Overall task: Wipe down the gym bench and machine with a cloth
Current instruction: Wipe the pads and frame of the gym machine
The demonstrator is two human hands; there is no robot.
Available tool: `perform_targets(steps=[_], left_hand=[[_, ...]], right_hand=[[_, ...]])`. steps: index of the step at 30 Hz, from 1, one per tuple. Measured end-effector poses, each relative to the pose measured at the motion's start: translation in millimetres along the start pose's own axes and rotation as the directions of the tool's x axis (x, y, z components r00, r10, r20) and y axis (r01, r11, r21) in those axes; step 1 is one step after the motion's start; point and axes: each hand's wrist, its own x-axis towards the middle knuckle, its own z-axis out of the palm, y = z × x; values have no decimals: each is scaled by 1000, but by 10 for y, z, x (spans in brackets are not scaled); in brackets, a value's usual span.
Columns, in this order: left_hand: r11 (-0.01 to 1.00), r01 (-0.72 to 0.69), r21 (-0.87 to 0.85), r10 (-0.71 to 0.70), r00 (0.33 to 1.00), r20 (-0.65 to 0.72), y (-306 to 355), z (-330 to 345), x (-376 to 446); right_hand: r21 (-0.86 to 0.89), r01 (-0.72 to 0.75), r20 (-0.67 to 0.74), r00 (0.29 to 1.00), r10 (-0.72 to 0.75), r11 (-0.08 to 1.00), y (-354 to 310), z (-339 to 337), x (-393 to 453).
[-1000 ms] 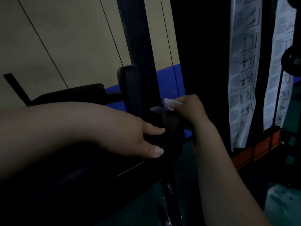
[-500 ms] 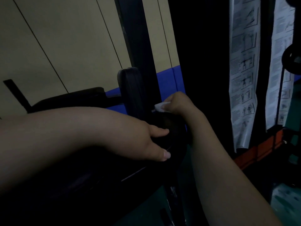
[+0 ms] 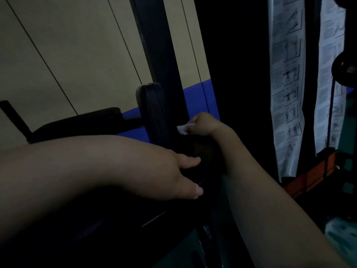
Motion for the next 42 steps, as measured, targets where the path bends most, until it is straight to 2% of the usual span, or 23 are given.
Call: perform_targets(steps=[2, 4, 5, 6, 8, 10, 13, 16, 18, 20, 21, 22, 23, 24, 26, 28, 30, 34, 37, 40, 42], left_hand=[[1000, 1, -10, -1, 1000, -8, -4, -1, -9], [1000, 0, -12, -1, 1000, -18, -6, 4, -5], [1000, 0, -9, 0, 1000, -24, -6, 4, 1], [1000, 0, -9, -1, 1000, -29, -6, 3, 7], [1000, 6, -19, -6, 1000, -26, -3, 3, 11], [1000, 7, -16, -7, 1000, -22, 3, 1, 12], [1000, 0, -2, 0, 1000, -29, 9, 0, 9], [1000, 0, -3, 0, 1000, -22, 8, 6, 6], [1000, -2, -2, 2, 1000, -22, 7, 6, -3], [1000, -3, -4, 2, 1000, -21, 8, 0, -13], [1000, -4, -4, 3, 1000, -22, 7, -3, -18], [1000, -4, -6, 4, 1000, -23, 6, -4, -21], [1000, -5, -10, 5, 1000, -23, 4, -4, -24], [1000, -6, -15, 6, 1000, -23, 2, -2, -23], [1000, -8, -25, 7, 1000, -24, 2, -1, -16], [1000, -3, -29, 3, 1000, -30, 6, 1, -11], [1000, -2, -26, 1, 999, -34, 8, 0, -3], [1000, -4, -25, 3, 999, -32, 5, 10, 16], [1000, -4, -22, 3, 999, -39, 0, 11, 17], [1000, -8, -21, 7, 999, -35, -1, 14, 20], [1000, -9, -28, 8, 999, -31, -3, 15, 15]], right_hand=[[76, -17, -175, 984, 30, 997, 66, 49, 75], [265, 64, -348, 937, 33, 962, 96, 67, 50], [330, 117, -362, 932, 11, 937, 100, 67, 48], [351, 153, -310, 950, -40, 924, 90, 65, 58], [294, 153, -74, 988, -138, 944, 45, 79, 76], [192, 110, 106, 986, -132, 975, 13, 73, 111], [-2, 101, 228, 969, -98, 995, -26, 26, 119], [-90, 54, 223, 974, -33, 994, -56, 29, 124], [-159, -8, 140, 990, 31, 987, -14, 76, 188], [-179, -192, -90, 980, 178, 965, 91, 110, 235], [-121, -314, -246, 928, 278, 942, 164, 137, 269], [-45, -357, -392, 865, 312, 933, 217, 133, 257], [41, -308, -487, 824, 288, 950, 265, 160, 293], [149, -181, -535, 812, 233, 972, 281, 180, 321], [326, 60, -475, 874, 108, 943, 222, 191, 326], [290, 172, -332, 941, -70, 941, 149, 176, 247], [216, 248, -150, 964, -219, 944, 109, 149, 189], [165, 198, 104, 971, -217, 966, 44, 67, 151], [-85, 190, 259, 952, -163, 978, -6, 49, 141], [-140, 162, 242, 962, -125, 977, -22, 39, 168], [-312, 144, 177, 980, -91, 939, 15, 76, 223]])
